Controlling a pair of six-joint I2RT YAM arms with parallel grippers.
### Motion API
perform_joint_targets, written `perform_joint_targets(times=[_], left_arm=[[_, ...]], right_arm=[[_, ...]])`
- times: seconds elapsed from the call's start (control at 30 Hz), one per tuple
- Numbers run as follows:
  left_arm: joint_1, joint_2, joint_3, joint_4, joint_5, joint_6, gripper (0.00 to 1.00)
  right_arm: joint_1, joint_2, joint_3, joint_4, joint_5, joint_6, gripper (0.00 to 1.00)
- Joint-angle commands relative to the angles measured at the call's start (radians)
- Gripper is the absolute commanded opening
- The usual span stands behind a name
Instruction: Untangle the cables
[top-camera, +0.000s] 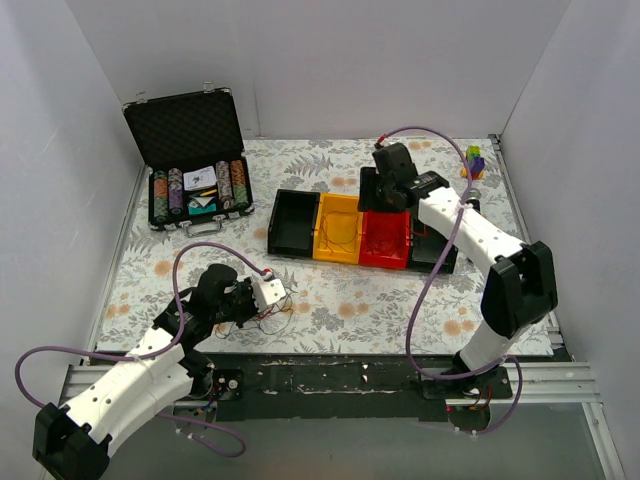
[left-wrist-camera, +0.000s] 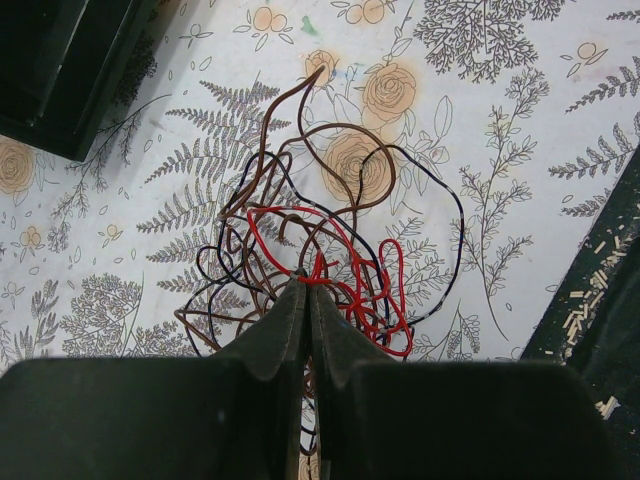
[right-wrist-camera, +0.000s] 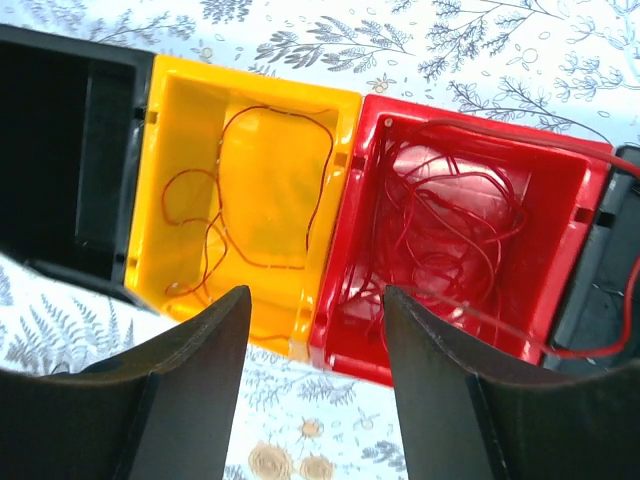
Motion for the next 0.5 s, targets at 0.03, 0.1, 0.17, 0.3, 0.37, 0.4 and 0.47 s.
perform_joint_targets(times=[0.03, 0.1, 0.17, 0.3, 0.37, 0.4, 0.47], left_arm=[[0.006, -0.011, 0.01, -0.013, 0.012, -0.003, 0.0], [0.006, -0.009, 0.008, -0.015, 0.013, -0.002, 0.0], [0.006, -0.009, 0.011, -0.015, 0.015, -0.002, 0.0], [0.006, -0.009, 0.013, -0.015, 0.012, -0.002, 0.0], [0.006, -0.011, 0.014, -0.014, 0.012, -0.002, 0.0], [0.006, -0.009, 0.014, -0.015, 0.012, -0.003, 0.0], [0.006, -0.009, 0.011, -0.013, 0.009, 0.0, 0.0]], right_arm=[[-0.012, -0.149, 0.034, -0.057, -0.006, -0.06, 0.63], [-0.054, -0.155, 0.028, -0.063, 0.011, -0.08, 0.63], [-0.112, -0.14, 0.022, -0.063, -0.014, -0.094, 0.63], [-0.203, -0.093, -0.012, 0.0, -0.038, -0.16, 0.63], [-0.225, -0.057, 0.0, -0.001, -0.023, -0.166, 0.62], [-0.226, -0.041, 0.004, 0.005, -0.012, -0.171, 0.61], [-0.228, -0.019, -0.01, 0.04, 0.001, -0.178, 0.58]])
